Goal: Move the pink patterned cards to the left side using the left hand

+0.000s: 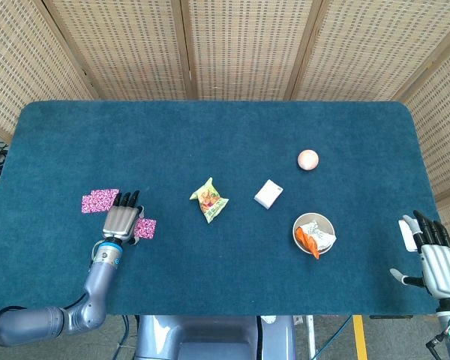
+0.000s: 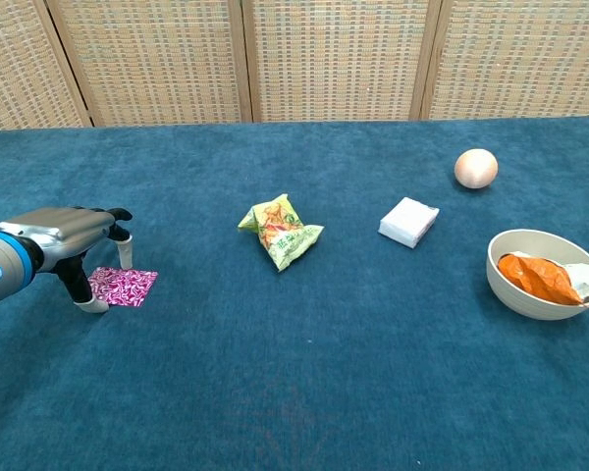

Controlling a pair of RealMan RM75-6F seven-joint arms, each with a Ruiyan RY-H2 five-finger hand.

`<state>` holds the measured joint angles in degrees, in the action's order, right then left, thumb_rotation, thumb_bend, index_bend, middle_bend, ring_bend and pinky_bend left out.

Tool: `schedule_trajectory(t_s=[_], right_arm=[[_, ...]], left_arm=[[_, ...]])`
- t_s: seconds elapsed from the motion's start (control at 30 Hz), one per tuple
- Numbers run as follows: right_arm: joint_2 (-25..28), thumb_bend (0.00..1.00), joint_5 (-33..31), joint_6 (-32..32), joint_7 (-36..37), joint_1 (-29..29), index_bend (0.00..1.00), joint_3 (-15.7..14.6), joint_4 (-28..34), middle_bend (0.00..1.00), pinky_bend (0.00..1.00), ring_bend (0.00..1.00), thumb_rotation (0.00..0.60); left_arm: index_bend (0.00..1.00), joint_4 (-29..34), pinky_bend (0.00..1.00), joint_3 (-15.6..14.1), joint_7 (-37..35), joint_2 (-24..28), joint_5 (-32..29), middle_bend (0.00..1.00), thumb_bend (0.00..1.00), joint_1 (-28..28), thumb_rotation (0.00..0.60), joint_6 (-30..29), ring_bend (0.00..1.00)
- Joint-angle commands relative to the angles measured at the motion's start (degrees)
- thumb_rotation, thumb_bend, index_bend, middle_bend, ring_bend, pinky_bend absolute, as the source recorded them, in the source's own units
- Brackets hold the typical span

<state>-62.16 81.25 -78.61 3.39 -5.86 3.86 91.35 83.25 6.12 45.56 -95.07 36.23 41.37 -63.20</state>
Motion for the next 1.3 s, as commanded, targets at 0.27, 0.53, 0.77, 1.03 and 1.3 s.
schedule_trajectory(t_s=[0.27, 0.53, 0.77, 1.03, 1.3], right_arm=[[0.05, 0.13, -0.11, 0.01, -0.04, 0.06, 0.00, -0.01, 0.07, 0.00, 0.00, 0.00, 0.600], [0.10, 0.13, -0.12, 0.04, -0.02, 0.08, 0.00, -0.02, 0.11, 0.00, 0.00, 0.00, 0.600], [0.04, 0.13, 0.00, 0.01, -0.16, 0.05, 0.00, -0.04, 0.13, 0.00, 0.00, 0.00, 0.600], [0.02, 0.13, -0.01, 0.04, -0.41, 0.05, 0.00, -0.08, 0.20, 0.00, 0.00, 0.00, 0.600], [-0.12, 0.13, -0.34, 0.32, -0.85, -0.05, 0.00, -0.02, 0.15, 0.00, 0.00, 0.00, 0.600]], left_arm=[[0.48, 0.58, 0.00, 0.35, -0.20, 0.49, 0.30, 0.00, 0.25, -0.03, 0.600, -0.15, 0.00], [0.48, 1.24, 0.00, 0.91, -0.28, 1.31, 0.23, 0.00, 0.25, -0.01, 0.600, -0.53, 0.00], [0.48, 1.81, 0.00, 1.44, -0.36, 2.43, 0.24, 0.00, 0.25, 0.00, 0.600, -1.00, 0.00], [0.48, 1.22, 0.00, 2.20, -0.64, 4.24, -0.48, 0.00, 0.25, -0.16, 0.600, -1.22, 0.00], [0.48, -1.82, 0.00, 3.28, -1.68, 5.76, -2.20, 0.00, 0.25, -0.41, 0.600, -0.26, 0.00]])
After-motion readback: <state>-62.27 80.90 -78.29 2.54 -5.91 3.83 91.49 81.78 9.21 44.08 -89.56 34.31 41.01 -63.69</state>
